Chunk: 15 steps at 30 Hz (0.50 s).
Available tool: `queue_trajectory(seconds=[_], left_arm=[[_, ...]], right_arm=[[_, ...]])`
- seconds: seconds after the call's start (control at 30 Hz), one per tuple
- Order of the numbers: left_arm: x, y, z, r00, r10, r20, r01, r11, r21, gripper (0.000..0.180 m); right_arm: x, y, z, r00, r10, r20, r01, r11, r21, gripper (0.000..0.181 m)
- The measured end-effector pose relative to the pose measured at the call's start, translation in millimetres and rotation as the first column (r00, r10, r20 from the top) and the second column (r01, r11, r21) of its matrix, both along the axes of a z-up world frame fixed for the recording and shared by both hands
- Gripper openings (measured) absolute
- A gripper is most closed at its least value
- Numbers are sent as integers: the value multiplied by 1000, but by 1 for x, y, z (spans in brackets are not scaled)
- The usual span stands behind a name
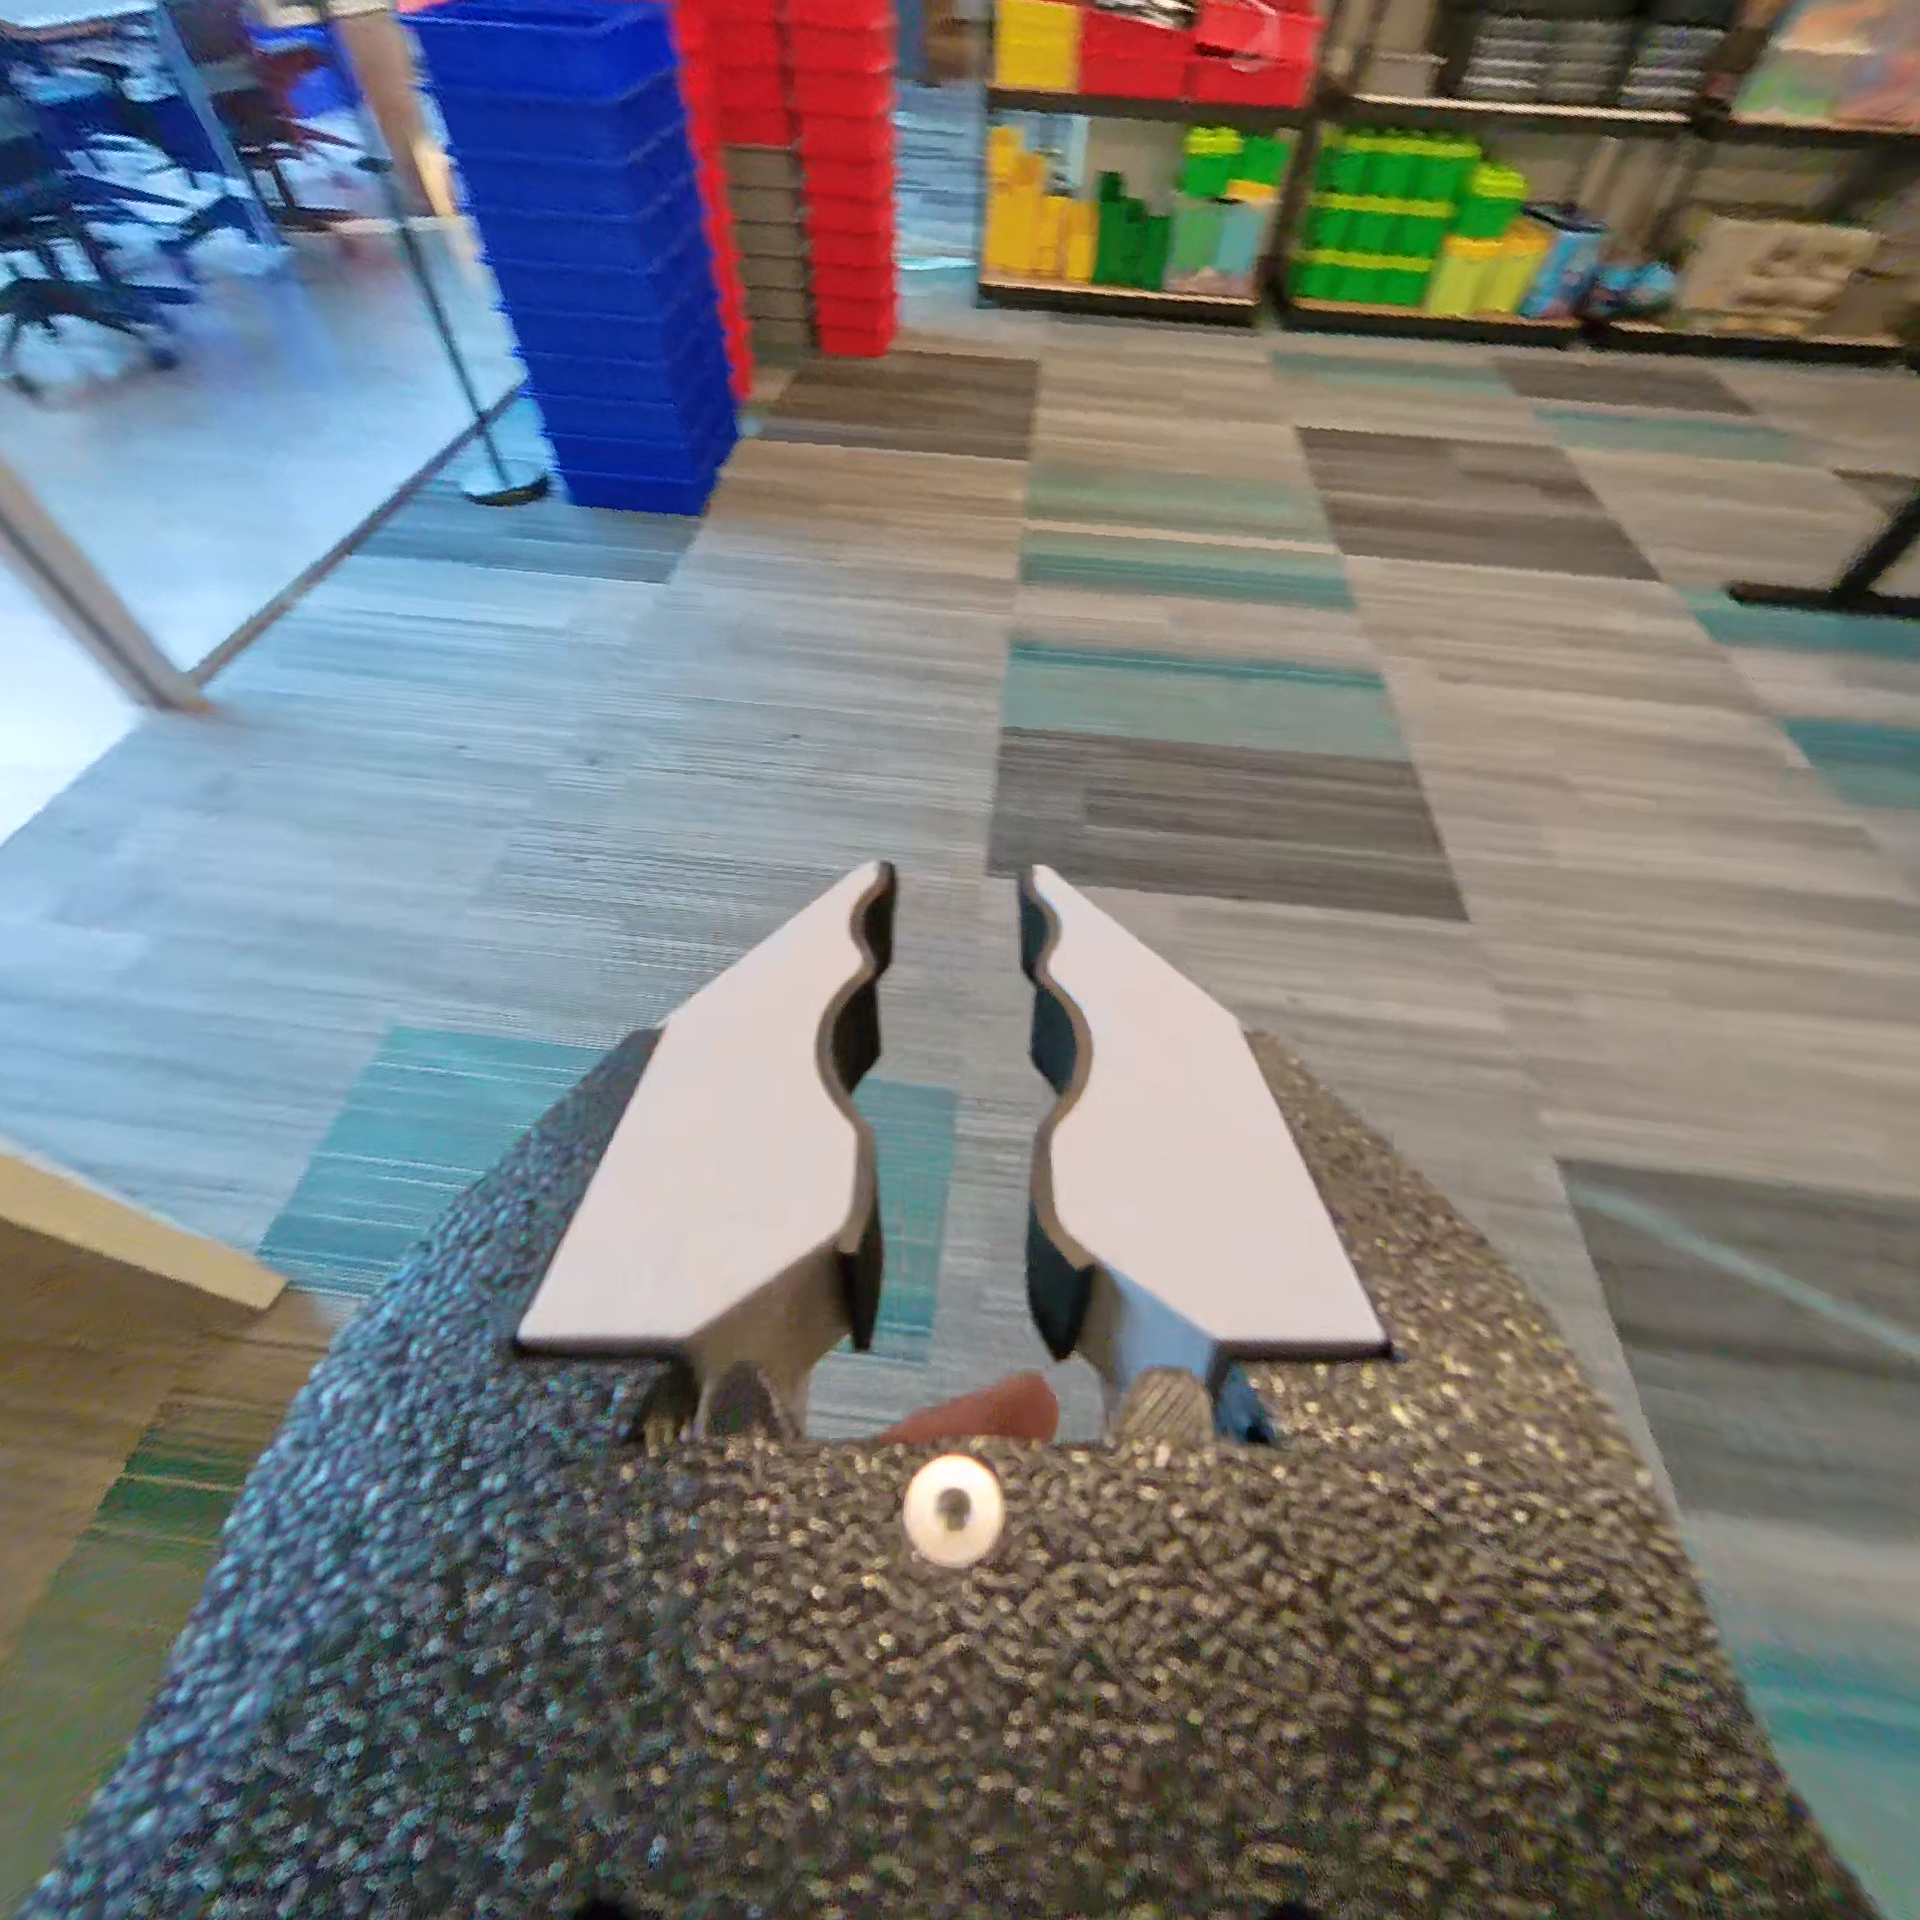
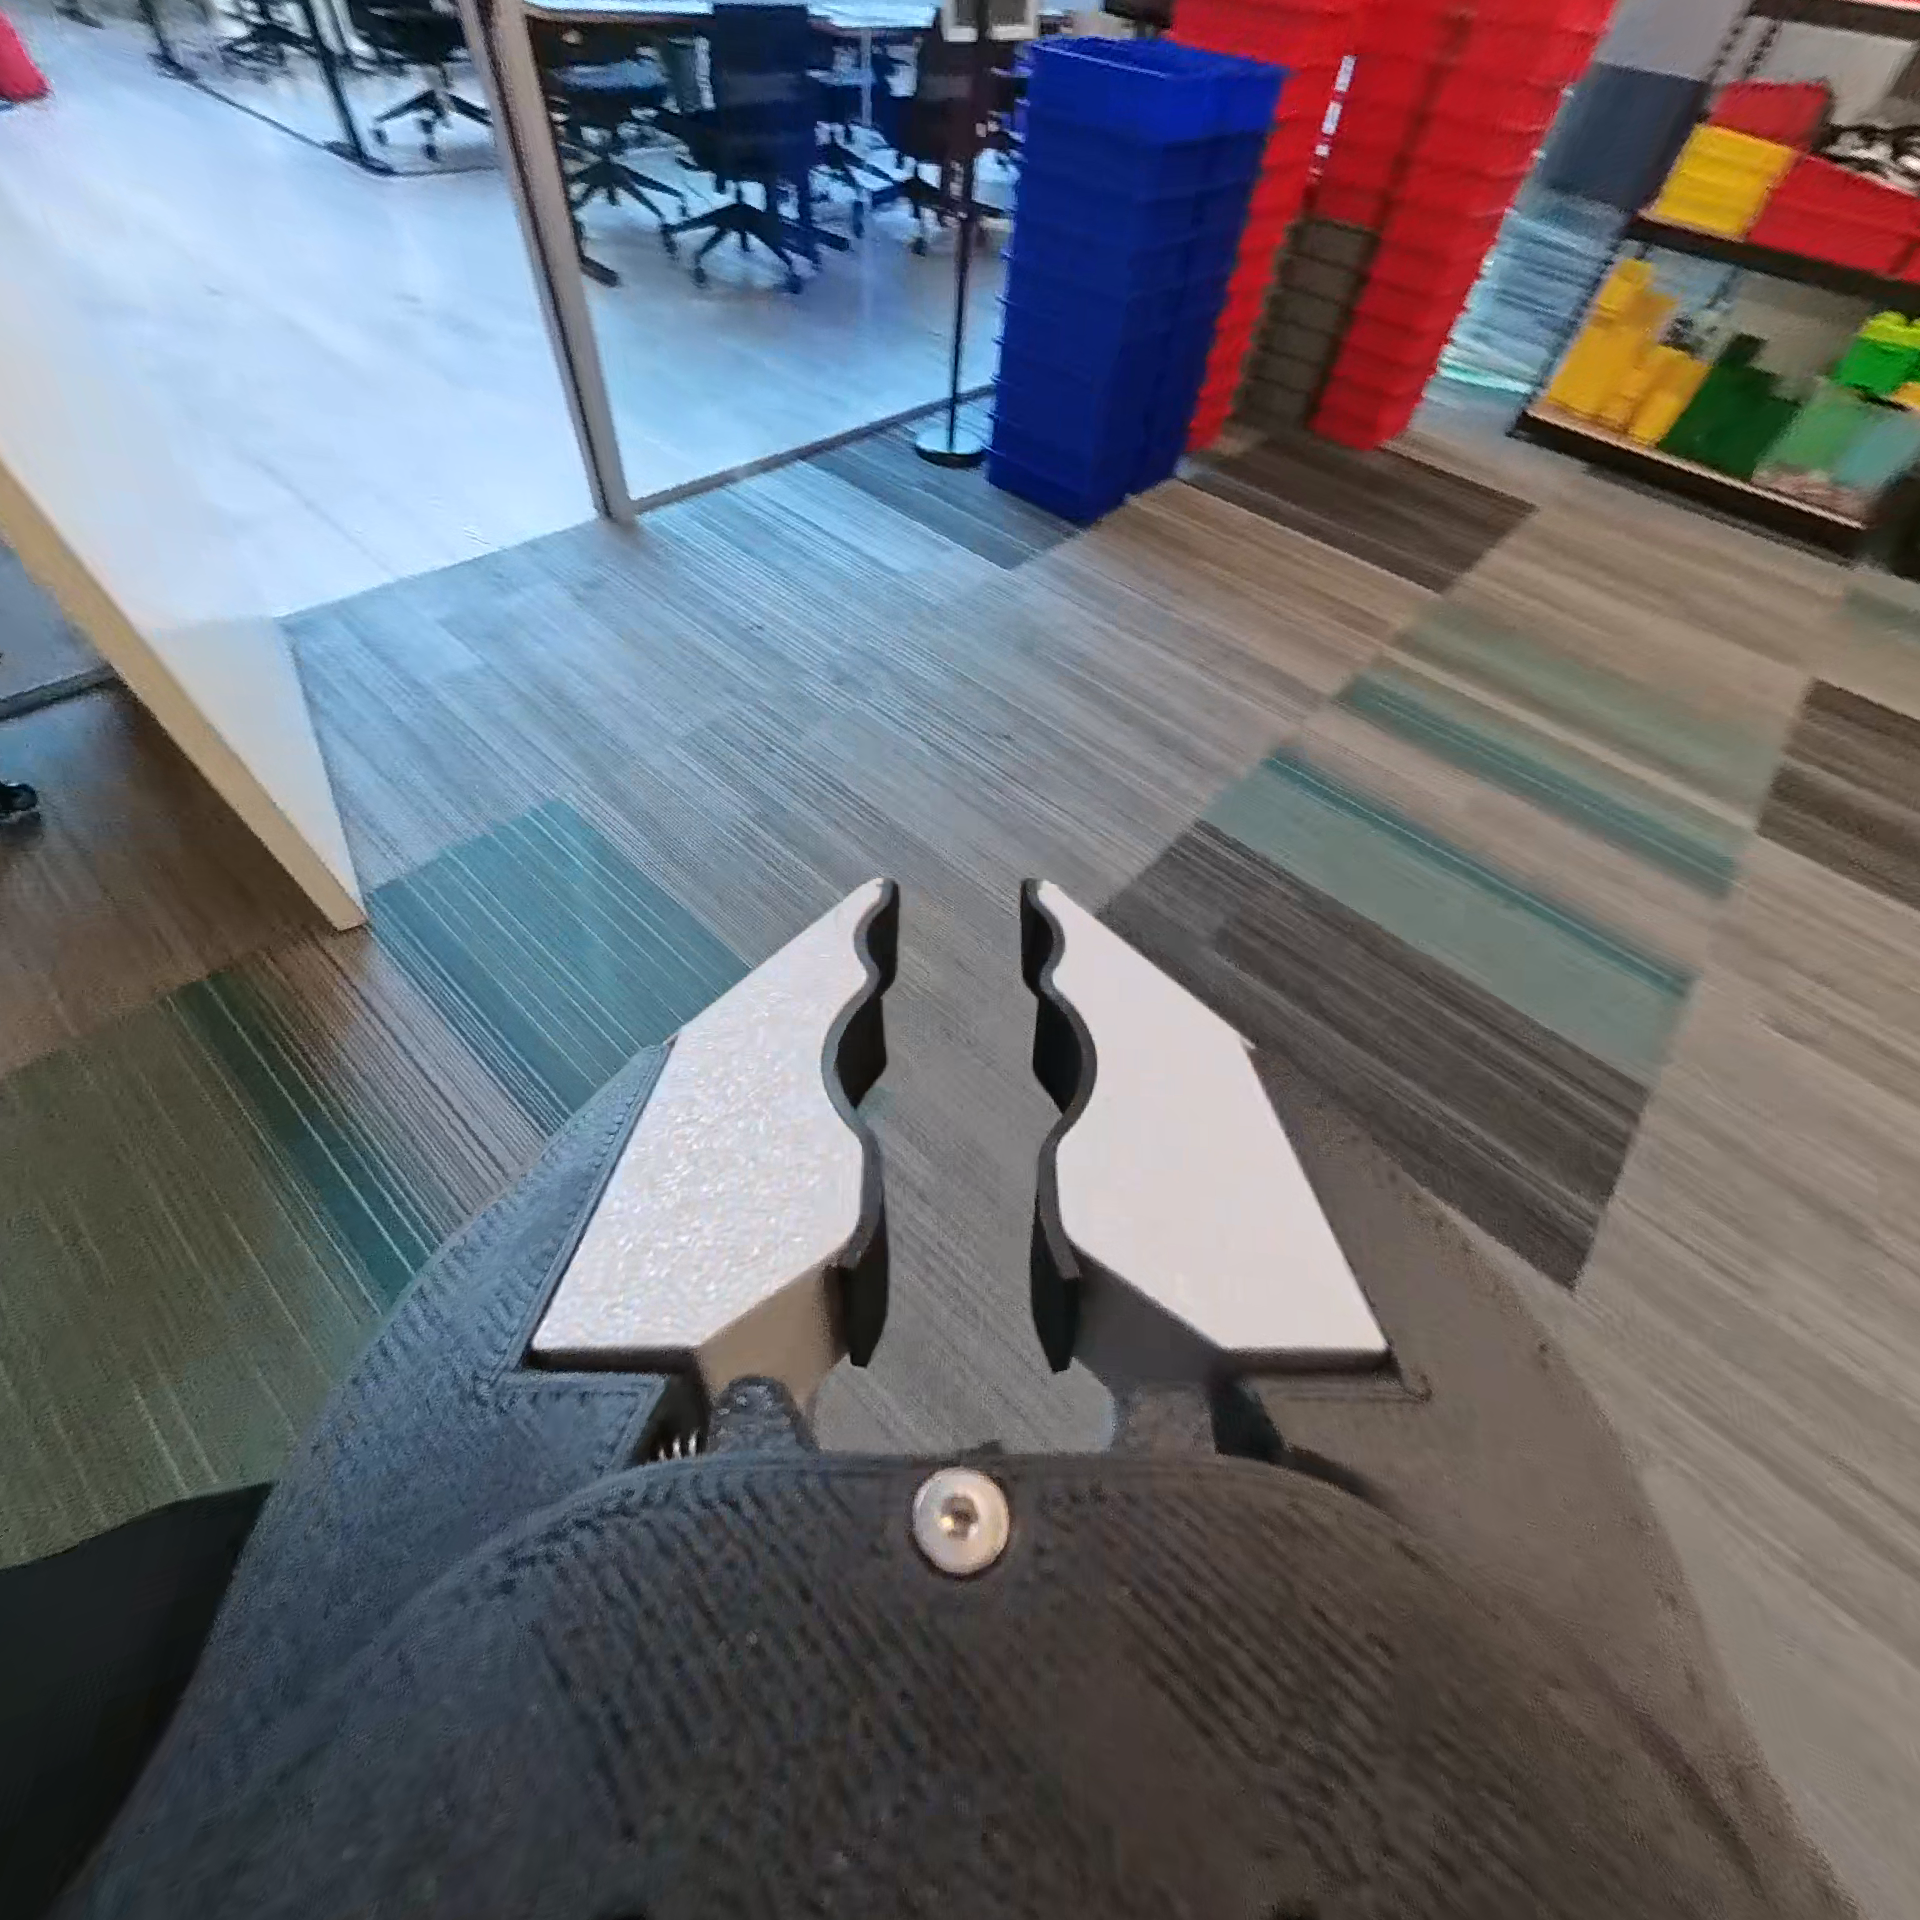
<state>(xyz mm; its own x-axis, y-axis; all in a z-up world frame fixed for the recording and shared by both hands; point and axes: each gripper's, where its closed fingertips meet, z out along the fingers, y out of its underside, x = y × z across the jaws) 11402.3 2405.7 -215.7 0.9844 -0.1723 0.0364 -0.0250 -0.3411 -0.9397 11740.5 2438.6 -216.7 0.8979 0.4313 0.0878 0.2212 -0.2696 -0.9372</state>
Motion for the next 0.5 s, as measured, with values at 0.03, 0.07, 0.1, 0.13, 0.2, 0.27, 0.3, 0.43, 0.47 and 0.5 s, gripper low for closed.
queue_trajectory(seconds=[0.03,0.07,0.1,0.13,0.2,0.27,0.3,0.43,0.47,0.5], left_arm=[[-15,21,-3,1000,14,3,-14,1000,6,27],[-30,42,-7,1000,26,7,-26,1000,10,30],[-46,64,-11,999,48,15,-48,999,14,34],[-61,88,-14,998,64,28,-64,998,17,40],[-89,139,-16,996,72,54,-74,997,27,53],[-123,193,-15,993,106,48,-108,994,36,68],[-142,219,-13,991,125,40,-126,991,33,76],[-207,325,12,984,176,34,-177,983,39,105],[-222,349,17,982,184,36,-186,981,50,110],[-236,371,20,980,194,39,-196,979,48,113]], right_arm=[[-16,27,3,1000,29,11,-29,1000,11,27],[-30,53,6,998,50,28,-51,998,27,33],[-42,79,9,997,62,47,-64,997,39,39],[-56,106,11,996,70,62,-73,996,44,46],[-83,155,15,994,80,78,-83,996,45,62],[-107,208,18,995,56,87,-60,997,46,85],[-118,232,20,994,45,95,-50,998,44,95],[-169,332,26,999,7,54,-9,999,39,125],[-184,354,24,999,12,41,-13,999,36,127],[-200,375,22,999,24,37,-25,999,30,129]])
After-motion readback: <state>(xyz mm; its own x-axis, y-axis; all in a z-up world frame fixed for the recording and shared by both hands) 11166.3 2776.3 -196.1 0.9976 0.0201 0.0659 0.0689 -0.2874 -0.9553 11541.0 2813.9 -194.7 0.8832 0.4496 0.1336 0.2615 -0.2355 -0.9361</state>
